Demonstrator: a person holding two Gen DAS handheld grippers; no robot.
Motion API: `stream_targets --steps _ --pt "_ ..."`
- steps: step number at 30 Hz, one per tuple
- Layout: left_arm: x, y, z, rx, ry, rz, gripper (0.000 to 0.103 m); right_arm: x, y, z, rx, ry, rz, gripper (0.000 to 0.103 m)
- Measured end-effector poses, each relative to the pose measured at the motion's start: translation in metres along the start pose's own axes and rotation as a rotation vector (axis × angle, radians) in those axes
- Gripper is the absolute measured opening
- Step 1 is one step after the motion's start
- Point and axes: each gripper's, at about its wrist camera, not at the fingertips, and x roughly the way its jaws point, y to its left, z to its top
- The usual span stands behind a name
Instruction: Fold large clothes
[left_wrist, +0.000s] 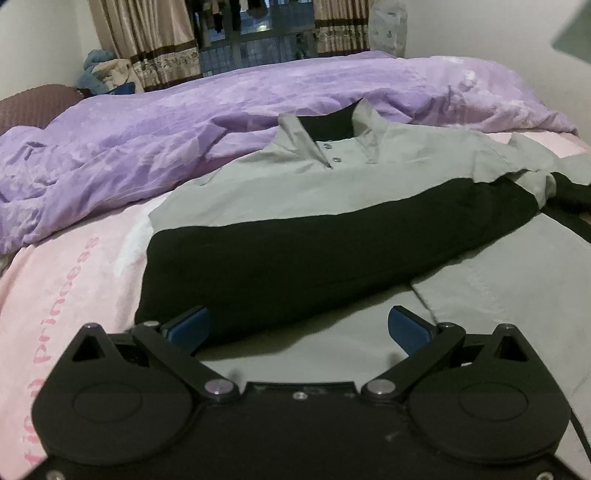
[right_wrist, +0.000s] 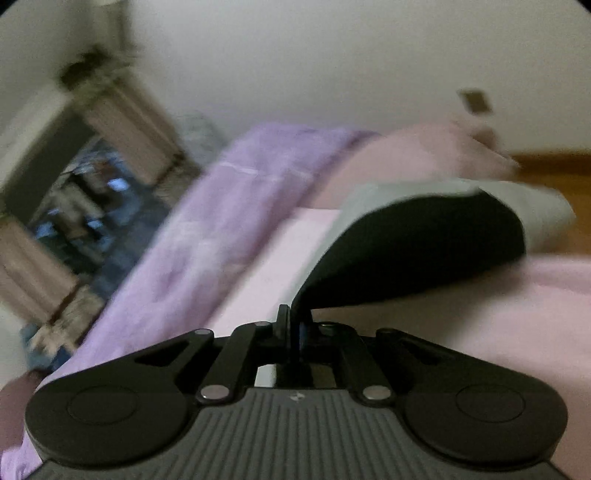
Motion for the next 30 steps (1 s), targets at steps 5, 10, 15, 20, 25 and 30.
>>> stream_targets --steps 5,10,15,20,25,30 --pt "-0.001 -0.008 0.000 0.017 -0.004 -0.010 0.103 -0.002 0.064 -0.038 -0.124 0.087 0.212 0.003" --pt "-0.004 -0.010 0.000 0.021 -0.007 -0.019 0.103 0.042 0.086 -0.102 -0.219 0.272 0.131 0.007" --pt "-0.004 -0.008 -0.001 0.028 -0.005 -0.015 0.103 0.051 0.073 -0.117 -0.203 0.375 0.133 0.041" --pt "-0.003 -0.010 0.001 0.024 -0.006 0.003 0.103 0.009 0.057 -0.083 -0.145 0.361 0.174 0.085" --pt "-0.004 -0.012 -0.003 0.027 -0.002 0.009 0.103 0.000 -0.018 -0.054 0.098 0.264 -0.039 0.085" --pt "-0.005 -0.016 -0.006 0.056 0.005 0.014 0.103 0.014 -0.072 -0.039 0.436 0.189 0.062 0.080"
